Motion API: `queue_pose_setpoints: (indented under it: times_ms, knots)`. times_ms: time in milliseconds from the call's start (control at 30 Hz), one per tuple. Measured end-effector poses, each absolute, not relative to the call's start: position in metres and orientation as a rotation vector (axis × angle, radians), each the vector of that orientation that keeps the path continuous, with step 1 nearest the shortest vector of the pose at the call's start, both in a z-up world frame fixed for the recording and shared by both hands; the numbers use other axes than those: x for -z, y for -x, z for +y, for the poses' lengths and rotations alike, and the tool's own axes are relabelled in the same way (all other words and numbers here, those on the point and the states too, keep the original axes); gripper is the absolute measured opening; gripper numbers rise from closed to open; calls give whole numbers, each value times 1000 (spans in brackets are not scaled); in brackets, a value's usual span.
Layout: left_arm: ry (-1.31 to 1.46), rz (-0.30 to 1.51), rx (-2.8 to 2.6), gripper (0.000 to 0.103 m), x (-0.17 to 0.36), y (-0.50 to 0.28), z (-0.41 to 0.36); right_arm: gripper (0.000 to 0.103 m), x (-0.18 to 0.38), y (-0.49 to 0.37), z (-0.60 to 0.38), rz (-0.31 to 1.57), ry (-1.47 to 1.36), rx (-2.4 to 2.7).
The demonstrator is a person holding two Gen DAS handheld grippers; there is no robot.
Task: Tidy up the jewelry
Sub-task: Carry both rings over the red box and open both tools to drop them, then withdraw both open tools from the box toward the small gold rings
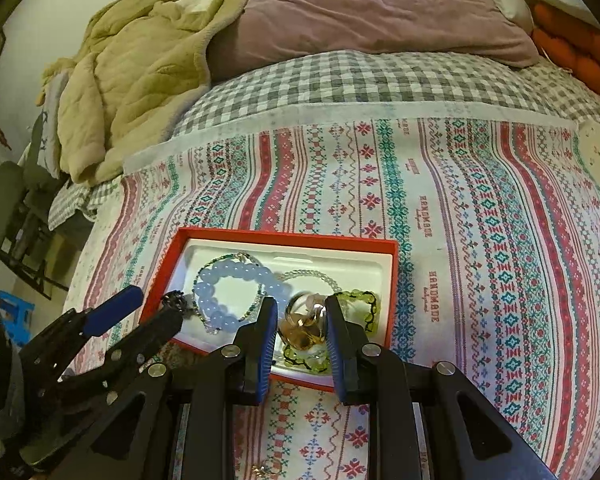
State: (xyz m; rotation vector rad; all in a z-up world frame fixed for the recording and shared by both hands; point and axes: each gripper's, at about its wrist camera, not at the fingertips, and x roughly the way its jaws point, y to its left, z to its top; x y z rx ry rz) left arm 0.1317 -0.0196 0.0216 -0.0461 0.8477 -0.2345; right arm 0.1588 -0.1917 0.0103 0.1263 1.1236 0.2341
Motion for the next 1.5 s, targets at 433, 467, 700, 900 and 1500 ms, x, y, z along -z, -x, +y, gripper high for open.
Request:
queue_pose_setpoints:
  times_ms: [433, 467, 700, 900, 1500]
  knots:
    - [9, 882, 188, 78, -30, -110, -8, 77, -39, -139, -199, 1081, -112, -223]
    - [11, 890, 183, 79, -31, -108, -7, 83, -43, -136, -200, 1065, -104, -215]
    - [3, 925, 160, 91, -31, -95, -6, 87, -54, -118, -205, 1053, -69, -201]
    - [0, 944, 160, 102, -31, -82, -5, 103, -54, -101, -207, 1055, -28, -219]
    - [-61, 1005, 155, 102, -3, -45, -1, 103, -27, -56, -193, 1126, 132, -278]
